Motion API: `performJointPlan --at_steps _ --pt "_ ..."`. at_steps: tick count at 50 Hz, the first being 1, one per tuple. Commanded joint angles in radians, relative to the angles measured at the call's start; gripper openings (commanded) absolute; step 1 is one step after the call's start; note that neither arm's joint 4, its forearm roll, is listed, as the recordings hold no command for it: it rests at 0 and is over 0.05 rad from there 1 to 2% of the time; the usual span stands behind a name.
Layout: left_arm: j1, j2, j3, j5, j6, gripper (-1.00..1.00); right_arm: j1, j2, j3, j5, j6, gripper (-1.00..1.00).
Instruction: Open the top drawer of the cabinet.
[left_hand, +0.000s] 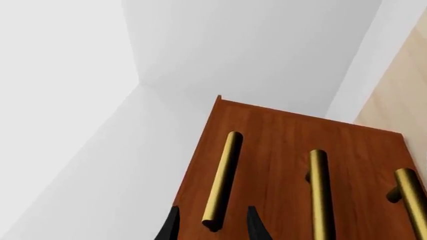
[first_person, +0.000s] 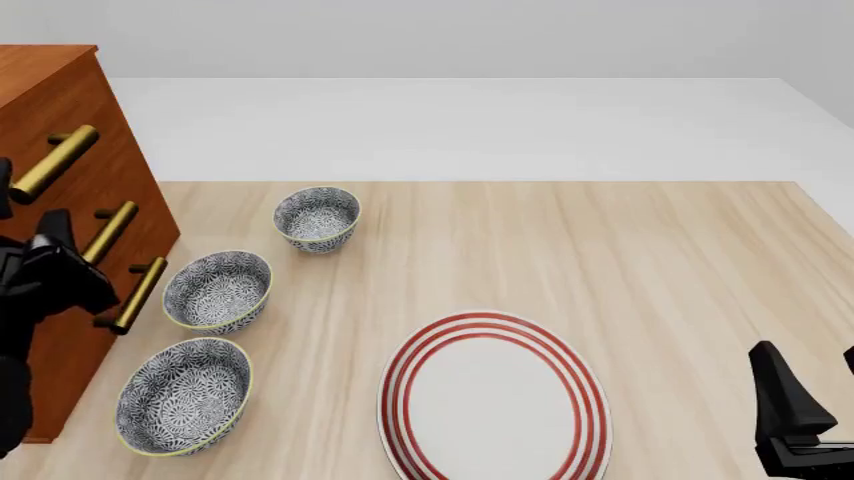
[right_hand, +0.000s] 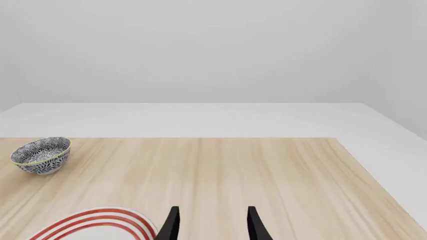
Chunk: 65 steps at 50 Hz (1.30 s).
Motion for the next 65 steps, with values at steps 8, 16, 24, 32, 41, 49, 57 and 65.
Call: performJointPlan --at_steps 8,16,24,32,41,49,57,65 --pt "0.013 0.016 -0.016 0.001 0.004 1.00 0.000 0.000 0.000 0.000 0.000 1.00" --pt "0.017 0.019 -0.017 -0.002 0.001 1.00 0.000 0.000 0.000 0.000 0.000 1.00" --pt "-0.008 -0.012 0.004 -0.002 0.039 -1.00 0.000 0.000 0.000 0.000 0.000 1.00" --pt "-0.016 -0.021 0.010 -0.002 0.048 -1.00 0.000 0.000 0.000 0.000 0.000 1.00" --pt "-0.026 -0.022 0.017 -0.002 0.057 -1.00 0.000 0.000 0.000 0.000 0.000 1.00" --pt "-0.036 -0.023 0.026 -0.002 0.065 -1.00 0.000 0.000 0.000 0.000 0.000 1.00" --pt "-0.048 -0.021 0.032 -0.002 0.070 -1.00 0.000 0.000 0.000 0.000 0.000 1.00" --pt "-0.057 -0.012 0.028 -0.002 0.075 -1.00 0.000 0.000 0.000 0.000 0.000 1.00"
